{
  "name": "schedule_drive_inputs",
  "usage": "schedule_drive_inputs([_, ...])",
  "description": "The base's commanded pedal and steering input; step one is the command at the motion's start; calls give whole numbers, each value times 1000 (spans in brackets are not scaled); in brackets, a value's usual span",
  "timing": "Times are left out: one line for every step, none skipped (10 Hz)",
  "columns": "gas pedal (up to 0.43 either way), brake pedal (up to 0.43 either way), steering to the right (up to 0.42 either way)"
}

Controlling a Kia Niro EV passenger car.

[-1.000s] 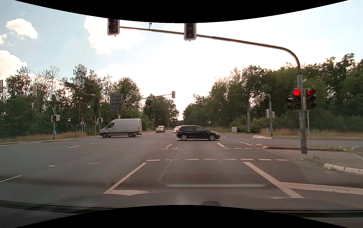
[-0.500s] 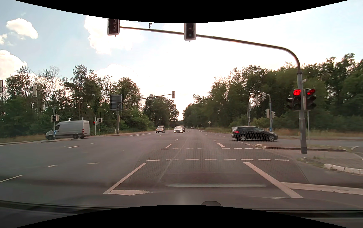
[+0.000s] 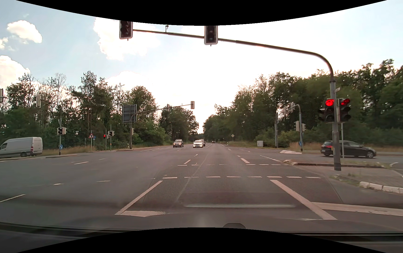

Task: Follow the waypoints while adhering to traffic rules and regulations

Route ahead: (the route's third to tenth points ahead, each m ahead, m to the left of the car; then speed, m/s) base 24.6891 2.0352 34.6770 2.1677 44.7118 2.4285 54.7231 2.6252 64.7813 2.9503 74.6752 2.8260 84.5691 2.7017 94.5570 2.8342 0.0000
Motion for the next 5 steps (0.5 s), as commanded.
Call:
schedule_drive_inputs([0, 305, -8])
schedule_drive_inputs([0, 311, -8])
schedule_drive_inputs([0, 311, -8])
schedule_drive_inputs([0, 311, -8])
schedule_drive_inputs([0, 311, -8])
